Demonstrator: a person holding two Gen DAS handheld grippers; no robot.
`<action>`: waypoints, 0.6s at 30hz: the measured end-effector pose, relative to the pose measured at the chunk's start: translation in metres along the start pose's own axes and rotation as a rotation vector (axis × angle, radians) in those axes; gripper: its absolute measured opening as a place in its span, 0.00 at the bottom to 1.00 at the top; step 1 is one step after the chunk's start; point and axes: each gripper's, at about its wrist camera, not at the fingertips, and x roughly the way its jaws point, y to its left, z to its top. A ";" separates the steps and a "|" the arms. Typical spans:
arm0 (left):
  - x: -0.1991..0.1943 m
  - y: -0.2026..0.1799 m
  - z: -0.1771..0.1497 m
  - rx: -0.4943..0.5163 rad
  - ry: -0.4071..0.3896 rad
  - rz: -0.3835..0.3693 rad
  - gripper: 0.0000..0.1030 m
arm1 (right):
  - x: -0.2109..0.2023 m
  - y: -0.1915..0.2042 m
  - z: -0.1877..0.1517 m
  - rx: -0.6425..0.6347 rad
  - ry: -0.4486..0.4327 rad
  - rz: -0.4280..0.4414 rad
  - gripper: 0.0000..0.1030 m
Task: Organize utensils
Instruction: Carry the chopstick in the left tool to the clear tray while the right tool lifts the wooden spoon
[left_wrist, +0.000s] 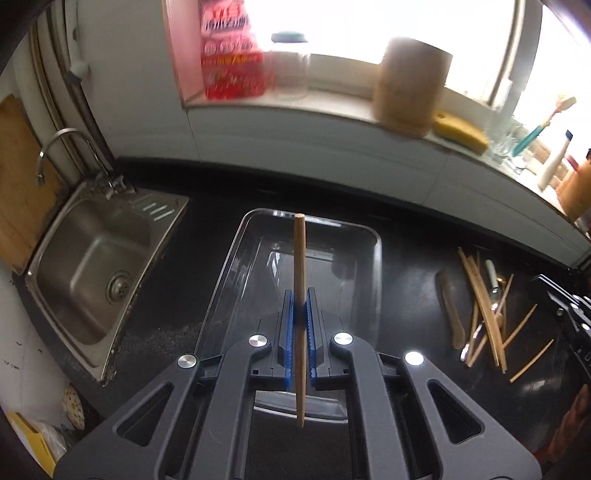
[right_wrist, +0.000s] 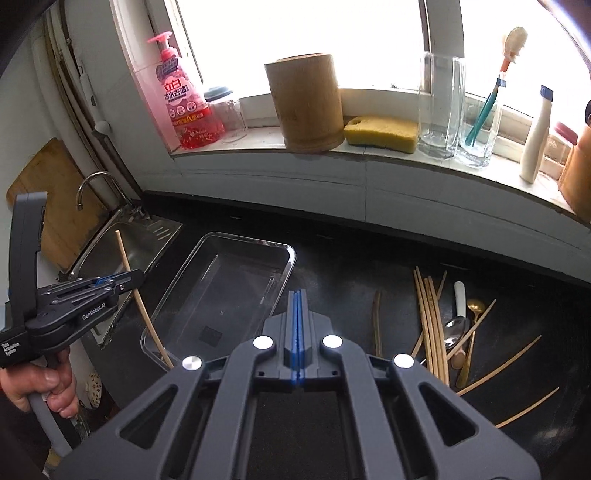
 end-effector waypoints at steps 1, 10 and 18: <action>0.016 0.006 0.003 0.001 0.018 -0.021 0.05 | 0.007 0.000 0.001 0.008 0.013 -0.002 0.01; 0.094 0.017 0.014 0.002 0.103 -0.055 0.05 | 0.049 -0.024 -0.020 0.010 0.179 0.060 0.01; 0.147 0.014 0.016 0.037 0.199 -0.056 0.06 | 0.062 -0.022 -0.077 -0.071 0.329 0.160 0.01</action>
